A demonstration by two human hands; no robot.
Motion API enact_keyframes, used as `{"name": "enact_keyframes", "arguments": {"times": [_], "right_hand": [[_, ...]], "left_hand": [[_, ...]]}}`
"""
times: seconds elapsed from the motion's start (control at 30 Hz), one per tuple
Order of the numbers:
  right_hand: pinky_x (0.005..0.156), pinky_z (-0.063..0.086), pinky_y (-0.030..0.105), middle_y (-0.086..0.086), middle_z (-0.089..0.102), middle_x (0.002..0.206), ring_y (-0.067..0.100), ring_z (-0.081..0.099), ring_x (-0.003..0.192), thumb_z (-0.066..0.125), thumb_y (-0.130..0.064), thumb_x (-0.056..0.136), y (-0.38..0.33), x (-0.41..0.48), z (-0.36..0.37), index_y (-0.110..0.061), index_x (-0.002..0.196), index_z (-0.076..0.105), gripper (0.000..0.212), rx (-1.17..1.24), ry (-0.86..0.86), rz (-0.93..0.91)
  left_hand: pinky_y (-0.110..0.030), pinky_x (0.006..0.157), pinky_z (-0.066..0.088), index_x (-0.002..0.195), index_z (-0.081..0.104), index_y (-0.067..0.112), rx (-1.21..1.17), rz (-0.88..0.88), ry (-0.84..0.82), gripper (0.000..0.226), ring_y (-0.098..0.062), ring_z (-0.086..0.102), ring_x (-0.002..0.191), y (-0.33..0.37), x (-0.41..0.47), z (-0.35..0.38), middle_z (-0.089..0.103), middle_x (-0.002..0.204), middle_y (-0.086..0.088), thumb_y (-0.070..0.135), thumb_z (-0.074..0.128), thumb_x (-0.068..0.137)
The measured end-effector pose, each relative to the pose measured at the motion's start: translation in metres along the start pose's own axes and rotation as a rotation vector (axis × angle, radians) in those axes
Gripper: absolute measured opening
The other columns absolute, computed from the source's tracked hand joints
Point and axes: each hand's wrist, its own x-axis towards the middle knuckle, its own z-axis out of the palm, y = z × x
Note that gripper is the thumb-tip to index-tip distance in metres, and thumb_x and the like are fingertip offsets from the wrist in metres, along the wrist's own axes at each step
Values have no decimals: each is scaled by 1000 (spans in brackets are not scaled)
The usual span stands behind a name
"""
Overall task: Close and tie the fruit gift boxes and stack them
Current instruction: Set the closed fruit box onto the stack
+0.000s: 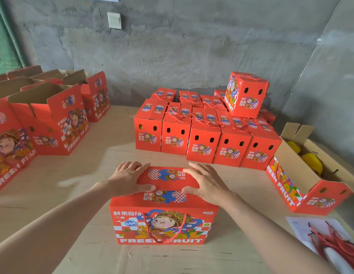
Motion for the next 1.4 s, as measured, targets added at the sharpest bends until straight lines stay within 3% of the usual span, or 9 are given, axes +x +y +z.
{"name": "enact_keyframes", "arguments": {"times": [0.1, 0.23, 0.47, 0.63, 0.87, 1.03, 1.17, 1.3, 1.4], "right_hand": [[90, 50, 40, 8, 59, 113, 25, 55, 105, 64, -48, 85, -21, -23, 12, -15, 116, 66, 45, -22, 369, -54], [51, 47, 19, -4, 51, 75, 11, 54, 64, 74, -57, 71, -49, -58, 36, -19, 104, 72, 50, -74, 472, -43], [73, 40, 29, 3, 57, 105, 23, 56, 98, 54, -43, 93, -38, -35, 30, -33, 140, 44, 49, -32, 174, 210], [99, 40, 27, 9, 58, 133, 27, 55, 119, 42, 2, 90, -28, 6, 12, -21, 135, 55, 52, 300, 110, 361], [89, 37, 34, 0, 46, 108, 17, 47, 101, 41, -69, 87, -49, 45, -4, -21, 96, 46, 49, 664, -226, 409], [65, 37, 19, -3, 57, 90, 13, 53, 82, 58, -29, 90, -53, 52, -13, -21, 84, 58, 11, 534, -247, 217], [111, 27, 29, -7, 30, 154, 15, 36, 137, 54, -32, 95, -65, 53, -20, -14, 137, 50, 45, 419, -419, 72], [105, 35, 37, 4, 46, 142, 24, 44, 129, 50, -53, 93, -63, 42, -22, -14, 130, 55, 55, 129, -269, 85], [74, 40, 32, 7, 58, 93, 21, 55, 86, 50, -58, 90, -41, 18, -18, -10, 80, 63, 50, 136, 82, 194]], "left_hand": [[-41, 113, 19, 149, 10, 40, -11, -18, 5, 102, -21, 24, 136, 2, -2, -2, 28, 145, 5, 90, 23, 61], [-40, 111, 23, 149, 11, 41, -4, -44, -4, 104, -21, 28, 135, 5, -2, -7, 31, 145, 3, 91, 24, 59], [-42, 104, 31, 146, 6, 47, 53, -222, 40, 106, -29, 37, 128, 15, -15, -3, 38, 139, -7, 96, 8, 53], [-39, 90, 42, 142, 13, 54, 17, -284, 53, 74, -36, 50, 117, 28, -37, -1, 48, 128, -13, 86, 13, 76], [-33, 93, 43, 146, 26, 25, -255, -190, 148, 60, -33, 54, 116, 81, -81, 16, 57, 124, -13, 55, 34, 95], [-36, 100, 35, 150, -7, 6, -380, -56, -10, 84, -32, 47, 124, 152, -97, 29, 42, 137, -16, 41, 46, 95], [-47, 97, 36, 147, -16, -1, -279, 24, -118, 86, -36, 46, 123, 197, -90, 30, 29, 143, -17, 30, 46, 97], [-42, 90, 42, 150, 18, 14, -286, 137, 2, 61, -32, 54, 112, 182, -80, 27, 50, 132, -13, 21, 43, 95], [-32, 81, 47, 120, 63, 26, -405, 50, 368, 33, -23, 63, 99, 137, -73, 19, 68, 109, -1, 20, 44, 93]]}}
